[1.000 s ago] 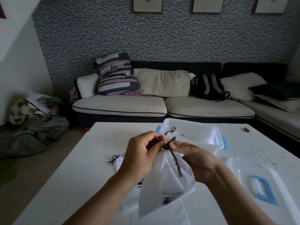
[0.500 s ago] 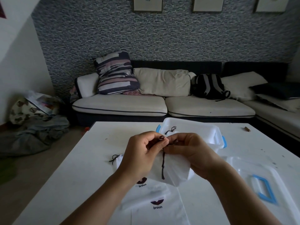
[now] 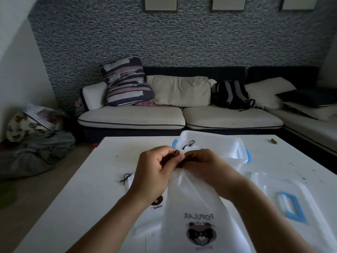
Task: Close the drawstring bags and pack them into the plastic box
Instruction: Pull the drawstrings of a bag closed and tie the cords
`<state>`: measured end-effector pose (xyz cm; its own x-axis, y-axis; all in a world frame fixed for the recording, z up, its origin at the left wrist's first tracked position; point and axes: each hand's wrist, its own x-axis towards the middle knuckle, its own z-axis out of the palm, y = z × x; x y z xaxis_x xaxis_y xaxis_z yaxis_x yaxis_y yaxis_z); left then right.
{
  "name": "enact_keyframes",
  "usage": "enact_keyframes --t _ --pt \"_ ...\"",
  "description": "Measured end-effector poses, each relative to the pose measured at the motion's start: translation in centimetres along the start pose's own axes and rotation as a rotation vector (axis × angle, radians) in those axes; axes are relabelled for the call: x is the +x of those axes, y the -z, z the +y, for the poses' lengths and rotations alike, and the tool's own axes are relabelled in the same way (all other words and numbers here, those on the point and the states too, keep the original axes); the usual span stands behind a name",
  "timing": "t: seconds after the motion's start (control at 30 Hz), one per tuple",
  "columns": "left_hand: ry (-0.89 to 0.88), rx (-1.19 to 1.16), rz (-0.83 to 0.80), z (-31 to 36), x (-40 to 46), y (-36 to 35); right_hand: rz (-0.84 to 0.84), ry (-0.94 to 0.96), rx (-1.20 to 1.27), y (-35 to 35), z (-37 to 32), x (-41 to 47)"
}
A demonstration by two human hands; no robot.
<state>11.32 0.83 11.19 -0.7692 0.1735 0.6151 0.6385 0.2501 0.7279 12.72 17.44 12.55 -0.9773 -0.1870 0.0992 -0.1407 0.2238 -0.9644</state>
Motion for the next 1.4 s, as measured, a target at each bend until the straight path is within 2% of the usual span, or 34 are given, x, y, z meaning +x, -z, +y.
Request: enact_keyframes --t 0.07,0.13,0.3,0.4,0.47,0.57,0.63,0.67,0.73,0.77,0.8,0.87,0.97,1.03,1.23,1.4 --pt "0.072 -0.105 -0.018 0.4 0.1 0.0 -0.150 -0.087 0.317 1.0 0.2 -0.4" --pt "0.128 -0.200 -0.033 0.8 0.1 -0.1 -0.251 -0.133 0.513 1.5 0.7 -0.6" --pt "0.234 -0.366 -0.036 1.2 0.0 0.0 -0.289 -0.146 0.707 1.6 2.1 0.2" --pt "0.271 -0.431 -0.024 1.4 0.0 0.0 -0.250 -0.115 0.661 1.8 2.7 0.9" --pt "0.263 -0.421 -0.020 1.2 0.0 0.2 -0.172 -0.042 0.471 2.2 2.2 1.0" --pt "0.248 -0.382 -0.041 0.5 0.0 0.7 -0.026 0.167 -0.299 3.0 -0.3 0.3" --pt "0.235 -0.351 -0.062 0.1 0.0 0.8 0.133 0.218 -0.713 3.6 -1.0 0.0" --pt "0.231 -0.340 -0.063 0.0 0.0 0.9 0.237 0.216 -0.851 3.8 -0.9 -0.1" --pt "0.229 -0.346 -0.053 -0.1 0.1 1.1 0.390 0.147 -0.945 4.1 -0.1 0.0" --pt "0.227 -0.345 -0.047 -0.2 0.1 1.2 0.380 0.129 -0.848 4.2 0.4 0.0" --pt "0.221 -0.338 -0.044 -0.3 0.2 1.3 0.329 0.116 -0.629 4.3 0.6 0.0" --pt "0.210 -0.339 -0.047 -0.2 0.2 1.3 0.108 0.075 -0.141 3.8 0.3 0.0" --pt "0.202 -0.360 -0.038 0.0 0.2 1.0 -0.171 0.043 0.240 2.3 0.6 0.0" --pt "0.218 -0.392 -0.035 0.2 0.2 0.8 -0.285 0.041 0.357 1.4 1.0 0.1" --pt "0.227 -0.413 -0.048 0.3 0.0 0.6 -0.269 -0.058 0.385 1.3 1.3 0.4" --pt "0.249 -0.369 -0.024 0.7 0.1 1.5 -0.419 -0.225 0.479 1.8 1.4 0.0"
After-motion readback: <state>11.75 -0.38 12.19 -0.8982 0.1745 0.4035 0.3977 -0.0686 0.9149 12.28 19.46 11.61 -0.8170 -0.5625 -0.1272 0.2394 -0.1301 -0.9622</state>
